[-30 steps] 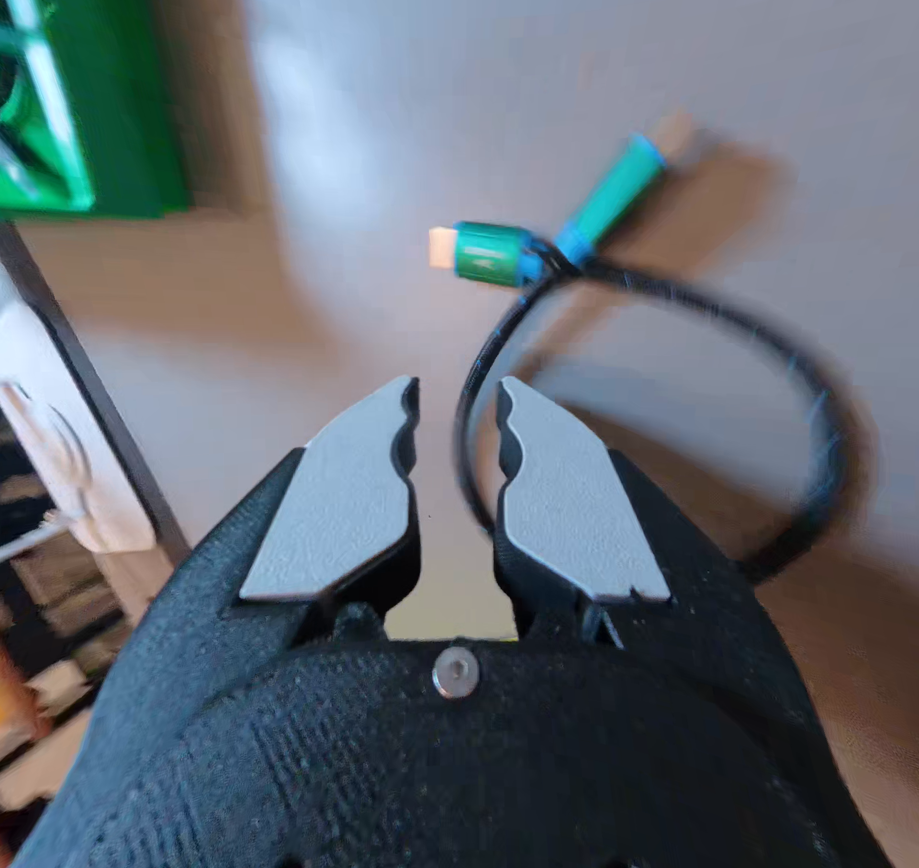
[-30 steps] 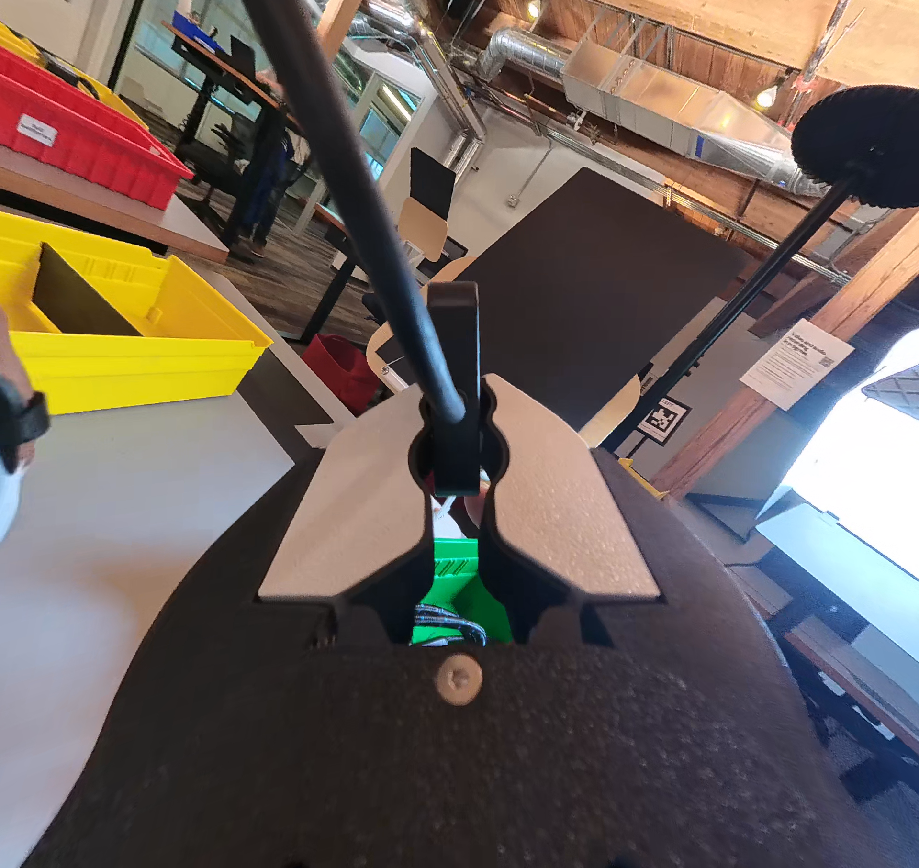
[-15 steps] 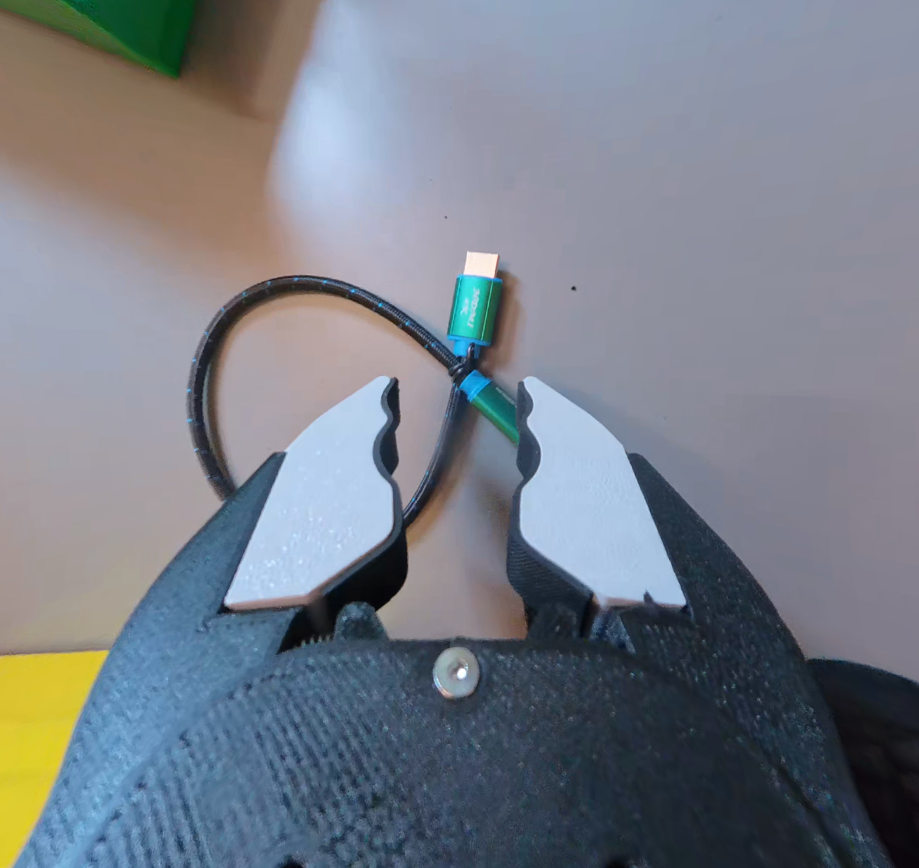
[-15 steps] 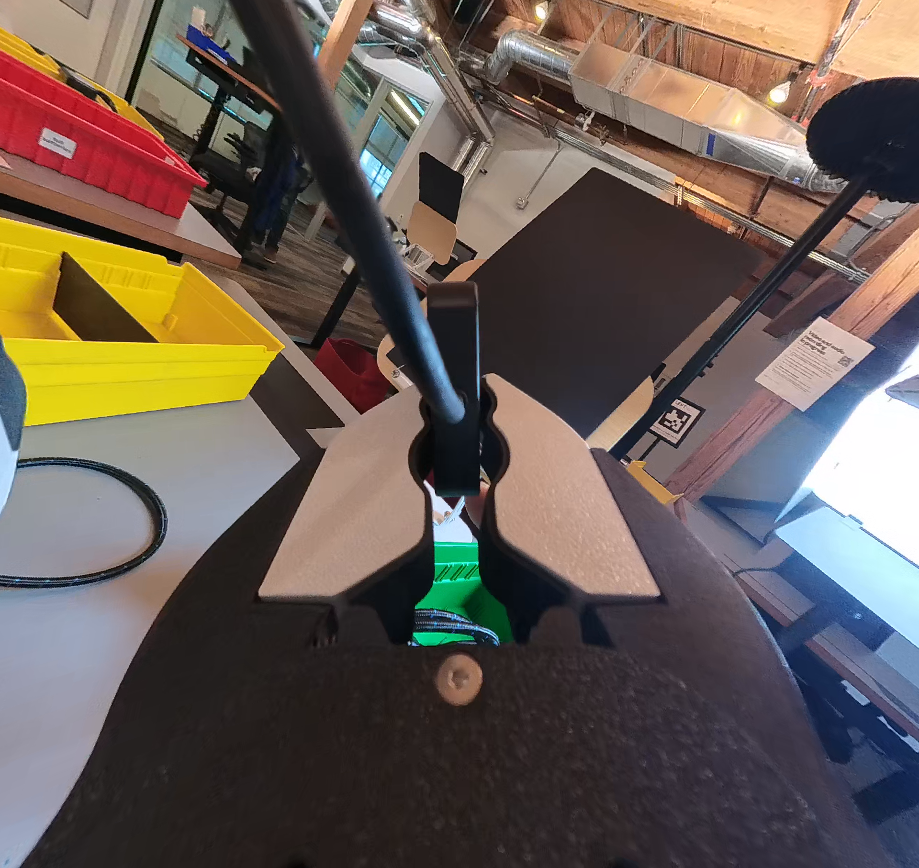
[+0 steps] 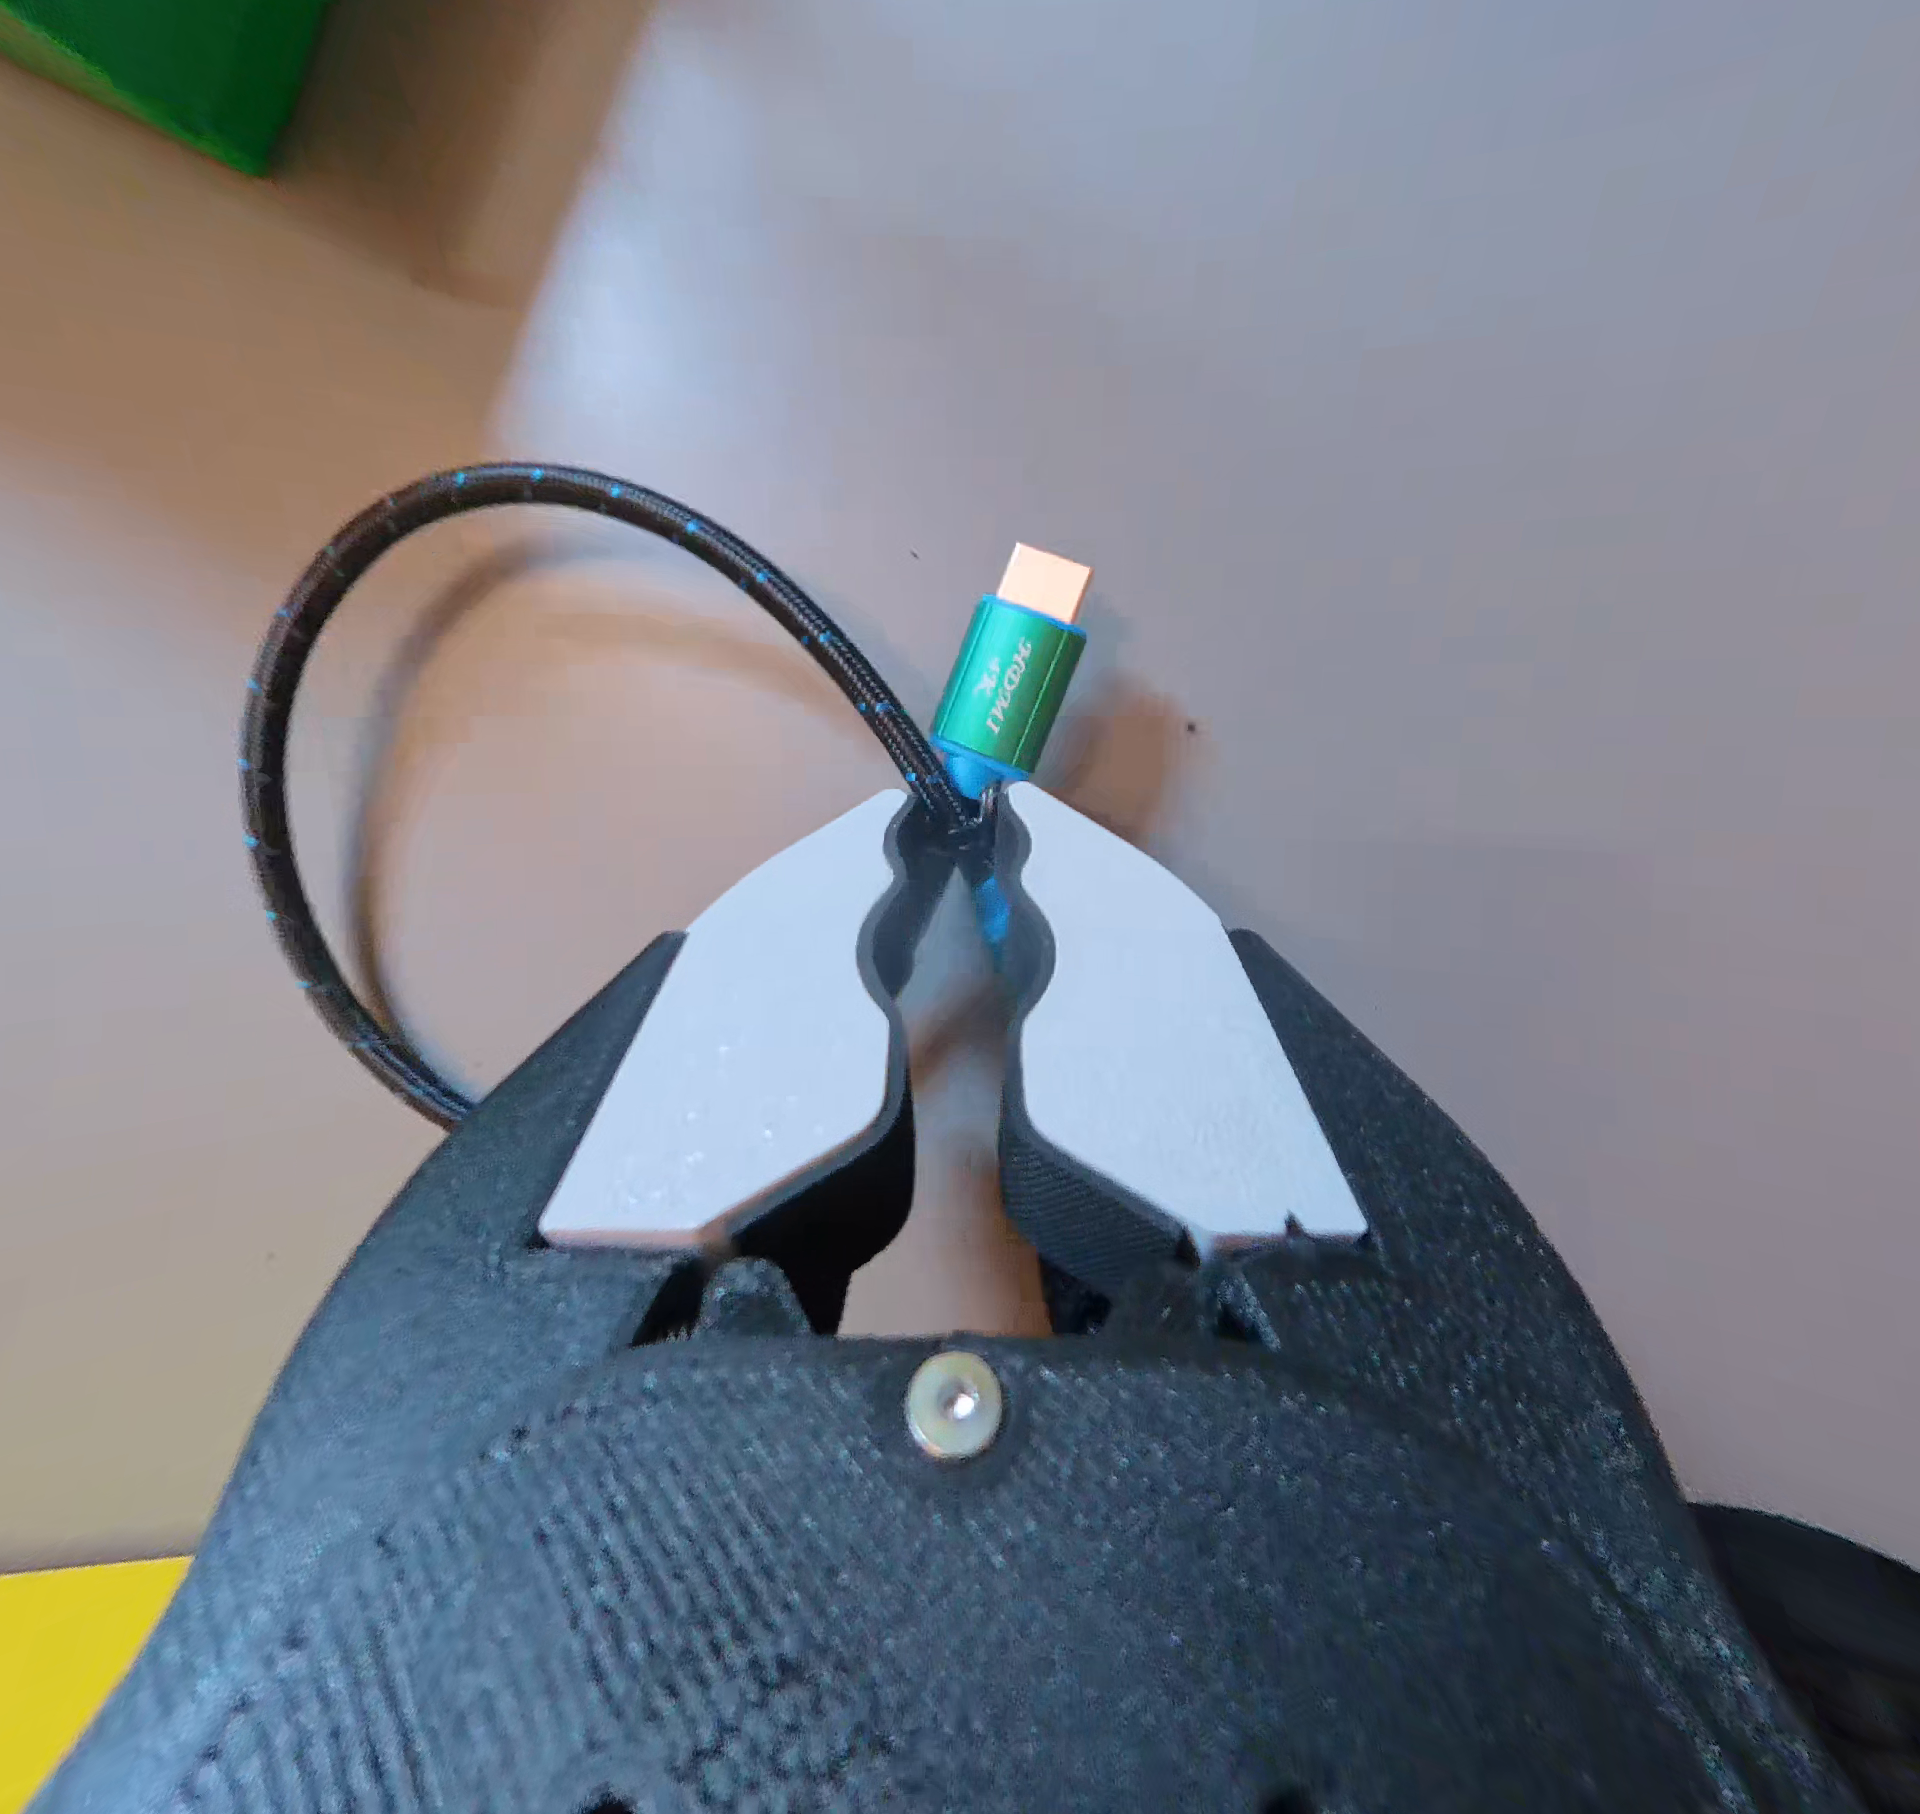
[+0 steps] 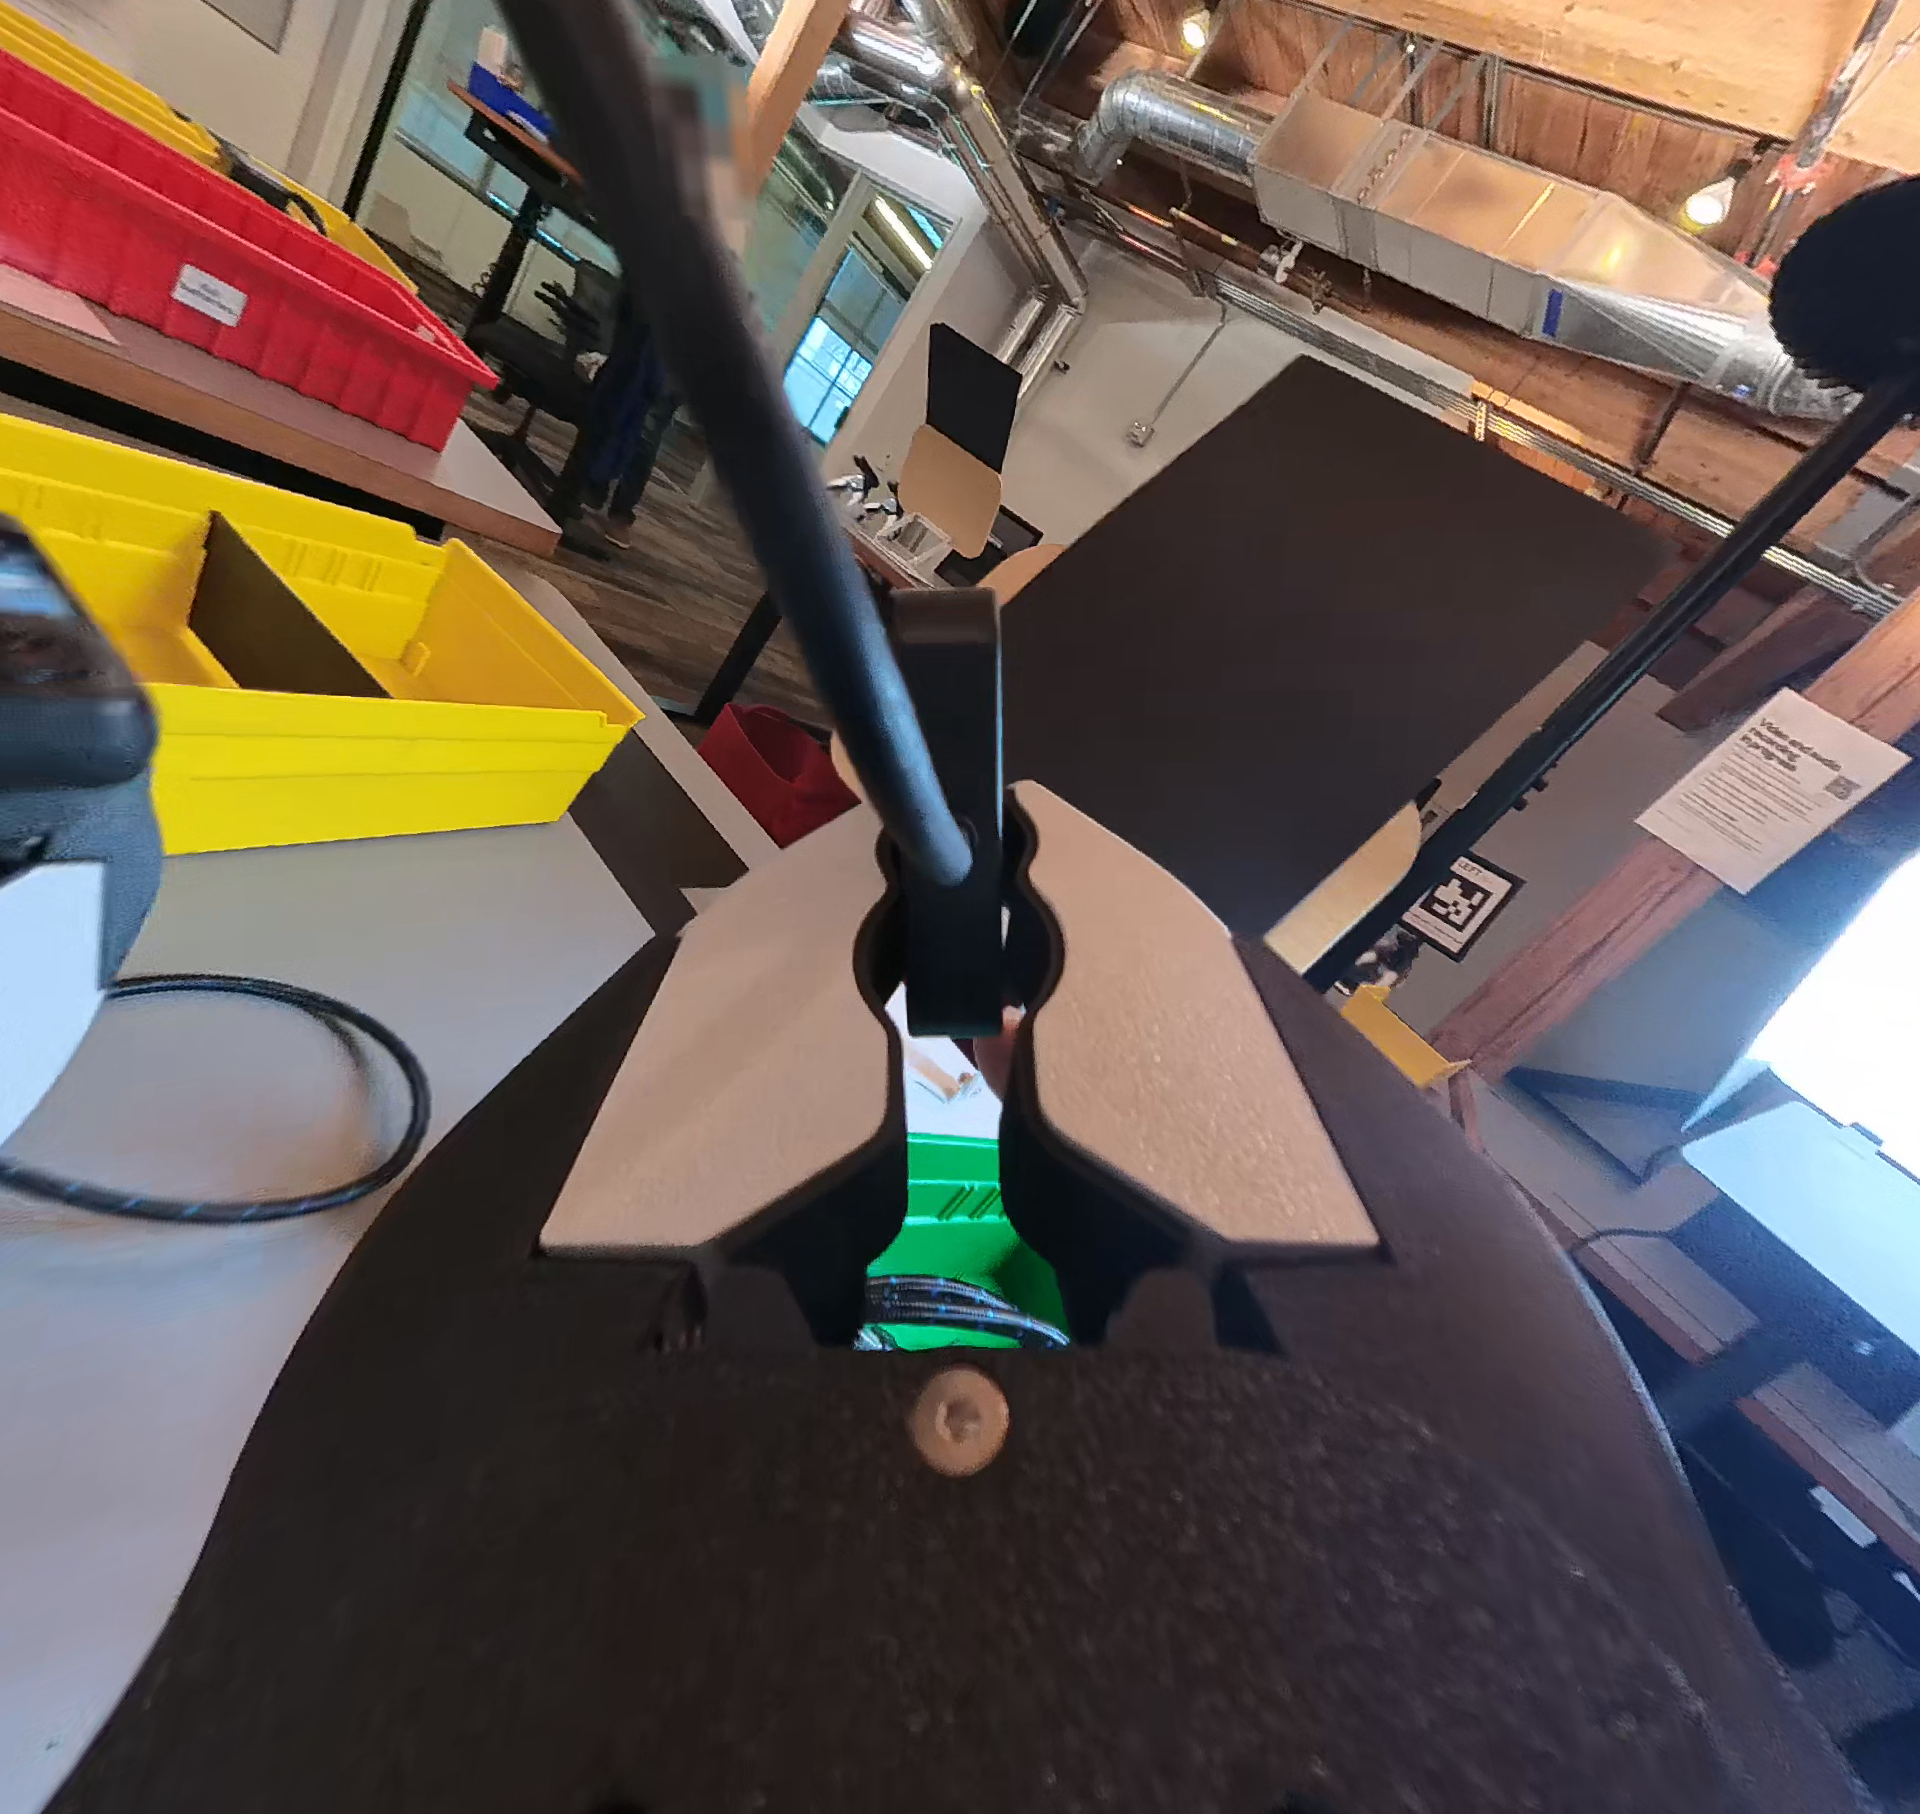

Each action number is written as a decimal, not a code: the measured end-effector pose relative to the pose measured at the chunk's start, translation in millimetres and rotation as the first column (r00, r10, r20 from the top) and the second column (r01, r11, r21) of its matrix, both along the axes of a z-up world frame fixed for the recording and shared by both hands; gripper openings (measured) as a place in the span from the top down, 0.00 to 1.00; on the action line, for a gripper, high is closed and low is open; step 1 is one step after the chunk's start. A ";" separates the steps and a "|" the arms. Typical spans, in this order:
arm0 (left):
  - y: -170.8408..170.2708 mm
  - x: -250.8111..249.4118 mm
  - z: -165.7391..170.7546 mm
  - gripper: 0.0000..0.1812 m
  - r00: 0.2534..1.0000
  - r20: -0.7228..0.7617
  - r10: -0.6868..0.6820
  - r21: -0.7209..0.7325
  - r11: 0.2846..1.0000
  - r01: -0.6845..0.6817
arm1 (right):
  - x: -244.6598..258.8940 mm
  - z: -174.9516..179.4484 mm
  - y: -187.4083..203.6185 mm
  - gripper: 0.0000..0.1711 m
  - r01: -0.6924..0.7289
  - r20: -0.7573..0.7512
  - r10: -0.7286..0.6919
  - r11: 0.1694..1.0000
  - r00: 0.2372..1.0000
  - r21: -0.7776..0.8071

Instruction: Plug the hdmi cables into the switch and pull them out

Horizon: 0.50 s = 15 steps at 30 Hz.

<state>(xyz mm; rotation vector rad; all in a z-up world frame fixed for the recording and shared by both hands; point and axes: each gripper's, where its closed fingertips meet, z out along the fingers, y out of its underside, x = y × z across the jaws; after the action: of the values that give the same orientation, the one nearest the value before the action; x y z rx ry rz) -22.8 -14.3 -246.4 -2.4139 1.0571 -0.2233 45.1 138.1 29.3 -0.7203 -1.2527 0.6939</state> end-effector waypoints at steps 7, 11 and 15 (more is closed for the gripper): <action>29.8 -21.7 96.5 0.93 0.991 0.087 0.102 0.205 0.972 -0.118 | -11.9 -20.6 -29.9 0.92 -0.141 0.108 0.134 0.988 0.985 0.058; 44.6 -33.0 138.7 0.93 0.983 0.107 0.147 0.270 0.948 -0.171 | -24.4 -55.2 -39.0 0.92 -0.170 0.257 0.126 0.973 0.958 0.156; 51.3 -32.1 144.5 0.93 0.975 0.172 0.142 0.297 0.936 -0.189 | -41.2 -88.6 -48.4 0.92 -0.185 0.344 0.077 0.937 0.936 0.295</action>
<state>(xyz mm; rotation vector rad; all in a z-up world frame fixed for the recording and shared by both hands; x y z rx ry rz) -54.9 37.1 -101.9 -2.1486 0.7535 -0.1612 3.9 89.7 -59.2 -0.4910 -1.6891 0.4687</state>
